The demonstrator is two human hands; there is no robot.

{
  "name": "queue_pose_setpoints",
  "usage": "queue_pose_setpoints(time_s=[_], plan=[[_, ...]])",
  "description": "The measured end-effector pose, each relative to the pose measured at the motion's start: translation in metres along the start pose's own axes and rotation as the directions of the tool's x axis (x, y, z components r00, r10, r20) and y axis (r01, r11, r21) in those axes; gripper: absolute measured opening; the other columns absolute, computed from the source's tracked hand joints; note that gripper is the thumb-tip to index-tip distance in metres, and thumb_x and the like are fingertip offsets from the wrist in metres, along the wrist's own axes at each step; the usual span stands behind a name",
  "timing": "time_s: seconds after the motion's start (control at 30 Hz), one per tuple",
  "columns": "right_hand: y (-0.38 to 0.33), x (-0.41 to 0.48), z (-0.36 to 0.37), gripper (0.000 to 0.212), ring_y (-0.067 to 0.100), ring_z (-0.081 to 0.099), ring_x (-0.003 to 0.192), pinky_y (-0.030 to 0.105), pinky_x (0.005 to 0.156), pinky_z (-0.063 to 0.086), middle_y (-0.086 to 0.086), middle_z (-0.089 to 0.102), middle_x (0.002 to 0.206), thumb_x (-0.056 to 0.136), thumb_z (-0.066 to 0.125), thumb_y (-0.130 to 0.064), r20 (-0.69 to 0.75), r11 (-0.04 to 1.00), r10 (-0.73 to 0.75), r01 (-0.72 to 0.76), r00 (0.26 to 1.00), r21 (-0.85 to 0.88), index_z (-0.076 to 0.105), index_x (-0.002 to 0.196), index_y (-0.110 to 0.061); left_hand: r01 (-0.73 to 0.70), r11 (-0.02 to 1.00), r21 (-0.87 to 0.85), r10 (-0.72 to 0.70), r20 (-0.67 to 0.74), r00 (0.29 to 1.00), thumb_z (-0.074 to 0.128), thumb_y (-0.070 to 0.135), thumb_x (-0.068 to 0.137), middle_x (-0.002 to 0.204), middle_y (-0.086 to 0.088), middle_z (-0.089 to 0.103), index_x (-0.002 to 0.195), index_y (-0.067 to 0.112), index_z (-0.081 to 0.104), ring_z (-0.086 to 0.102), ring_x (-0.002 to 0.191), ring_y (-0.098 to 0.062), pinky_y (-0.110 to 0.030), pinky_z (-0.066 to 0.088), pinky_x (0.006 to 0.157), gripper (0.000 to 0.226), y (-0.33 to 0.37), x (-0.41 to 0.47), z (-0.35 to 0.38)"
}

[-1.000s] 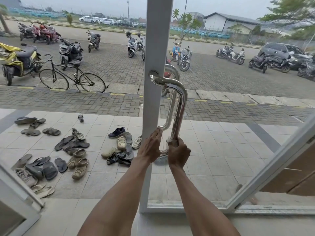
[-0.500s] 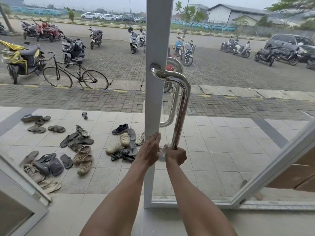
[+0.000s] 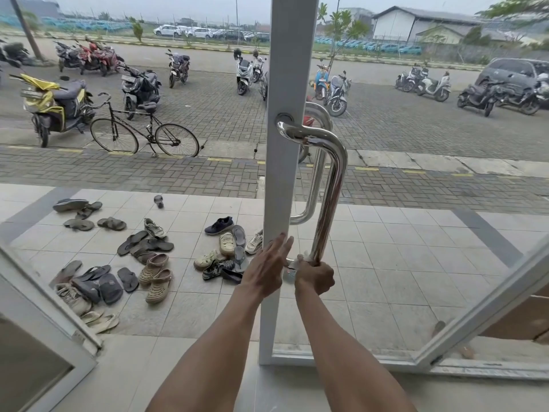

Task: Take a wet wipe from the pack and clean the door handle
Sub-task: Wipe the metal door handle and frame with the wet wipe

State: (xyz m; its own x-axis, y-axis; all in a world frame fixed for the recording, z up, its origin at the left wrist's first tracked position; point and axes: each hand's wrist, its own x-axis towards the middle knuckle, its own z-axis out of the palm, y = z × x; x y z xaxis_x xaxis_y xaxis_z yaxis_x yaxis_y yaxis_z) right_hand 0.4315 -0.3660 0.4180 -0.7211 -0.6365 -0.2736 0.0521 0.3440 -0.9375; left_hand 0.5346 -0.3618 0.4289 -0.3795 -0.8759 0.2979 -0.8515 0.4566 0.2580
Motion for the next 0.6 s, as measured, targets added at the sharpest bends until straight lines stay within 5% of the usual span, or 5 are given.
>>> queue_pose_setpoints(time_s=[0.13,0.23,0.33,0.4,0.6], plan=[[-0.006,0.003,0.0,0.05,0.033,0.069,0.091,0.03,0.074,0.052,0.02,0.071,0.096,0.063,0.089,-0.028,0.06,0.993,0.118,-0.117,0.991,-0.012,0.069,0.096,0.003,0.122,0.991,-0.051,-0.123,-0.026,0.992,0.043,-0.013,0.079,0.159,-0.015,0.017,0.147,0.013,0.031,0.035,0.138,-0.032,-0.038,0.048,0.1,0.074,0.005,-0.006,0.01],[-0.005,0.011,-0.01,0.05,0.03,0.069,0.086,0.033,0.075,0.056,0.016,0.072,0.092,0.06,0.088,-0.035,0.115,0.99,0.123,-0.115,0.986,-0.077,0.072,0.093,0.0,0.408,0.862,-0.3,-0.466,-0.156,0.871,0.048,0.0,0.082,0.135,-0.018,0.042,0.128,0.005,0.045,0.056,0.112,-0.035,-0.039,0.054,0.085,0.046,0.027,-0.002,0.022],[-0.006,0.016,-0.017,0.046,0.027,0.068,0.078,0.03,0.069,0.054,0.011,0.072,0.084,0.058,0.087,-0.041,0.166,0.985,0.145,-0.125,0.976,-0.122,0.072,0.083,-0.005,0.711,0.405,-0.574,-0.843,0.066,0.533,0.054,0.016,0.084,0.121,-0.021,0.052,0.121,0.002,0.048,0.057,0.102,-0.039,-0.039,0.049,0.082,0.04,0.043,0.004,0.026],[-0.007,0.02,-0.019,0.043,0.026,0.068,0.077,0.033,0.072,0.057,0.009,0.071,0.082,0.057,0.088,-0.041,0.178,0.98,0.155,-0.128,0.972,-0.153,0.068,0.073,-0.007,0.796,0.08,-0.6,-0.874,0.341,0.345,0.056,0.027,0.085,0.12,-0.021,0.06,0.119,0.0,0.057,0.059,0.109,-0.038,-0.036,0.05,0.087,0.044,0.046,0.004,0.033],[-0.008,0.026,-0.022,0.047,0.023,0.064,0.068,0.032,0.069,0.057,0.007,0.064,0.071,0.054,0.09,-0.04,0.191,0.974,0.133,-0.092,0.973,-0.209,0.053,0.057,-0.013,0.577,-0.339,-0.743,-0.791,0.557,0.253,0.068,0.027,0.081,0.084,-0.016,0.066,0.098,0.003,0.058,0.068,0.076,-0.027,-0.035,0.059,0.071,0.032,0.06,0.001,0.055]])
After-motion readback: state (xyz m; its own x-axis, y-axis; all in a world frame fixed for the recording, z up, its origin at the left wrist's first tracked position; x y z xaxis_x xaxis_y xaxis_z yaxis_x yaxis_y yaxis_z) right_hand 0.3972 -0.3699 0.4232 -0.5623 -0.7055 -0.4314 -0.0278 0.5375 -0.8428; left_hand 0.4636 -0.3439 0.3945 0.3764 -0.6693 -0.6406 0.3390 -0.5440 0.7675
